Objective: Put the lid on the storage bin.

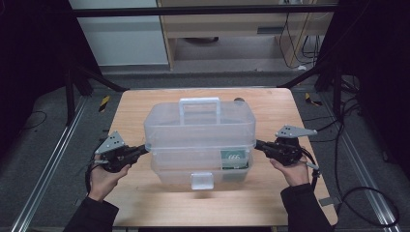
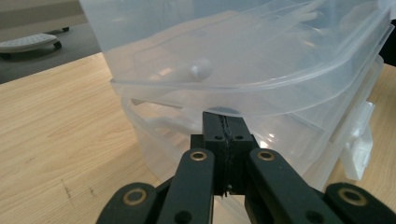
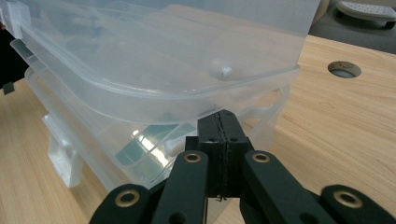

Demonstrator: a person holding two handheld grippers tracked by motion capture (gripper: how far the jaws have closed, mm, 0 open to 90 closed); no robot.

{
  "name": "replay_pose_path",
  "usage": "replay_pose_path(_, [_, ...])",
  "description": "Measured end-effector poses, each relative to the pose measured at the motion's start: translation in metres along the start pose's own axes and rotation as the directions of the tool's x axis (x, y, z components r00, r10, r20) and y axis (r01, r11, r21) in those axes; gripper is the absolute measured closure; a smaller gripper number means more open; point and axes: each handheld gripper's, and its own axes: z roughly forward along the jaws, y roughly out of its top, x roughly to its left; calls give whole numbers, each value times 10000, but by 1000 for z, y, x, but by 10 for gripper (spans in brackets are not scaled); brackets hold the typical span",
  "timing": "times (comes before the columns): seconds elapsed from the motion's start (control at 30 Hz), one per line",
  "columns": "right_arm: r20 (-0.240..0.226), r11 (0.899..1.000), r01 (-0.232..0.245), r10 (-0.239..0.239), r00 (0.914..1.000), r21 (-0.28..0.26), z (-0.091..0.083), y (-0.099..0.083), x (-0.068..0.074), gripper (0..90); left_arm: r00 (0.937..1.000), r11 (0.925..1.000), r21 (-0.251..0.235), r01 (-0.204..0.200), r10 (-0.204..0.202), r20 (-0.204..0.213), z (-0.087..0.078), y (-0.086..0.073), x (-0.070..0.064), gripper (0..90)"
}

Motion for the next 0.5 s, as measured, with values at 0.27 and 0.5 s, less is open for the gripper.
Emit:
replay_pose_path(0.27, [114,9997,87,-89,9999,209,0,-6,1,900,10000,9997,236,25,-25,-26,2,-6,2,898])
replay_pose_path(0.5, [293,9987,99,-114,9995,491,0,-15,2,900,10000,9984,563,14,-14,-12,5,-14,2,898])
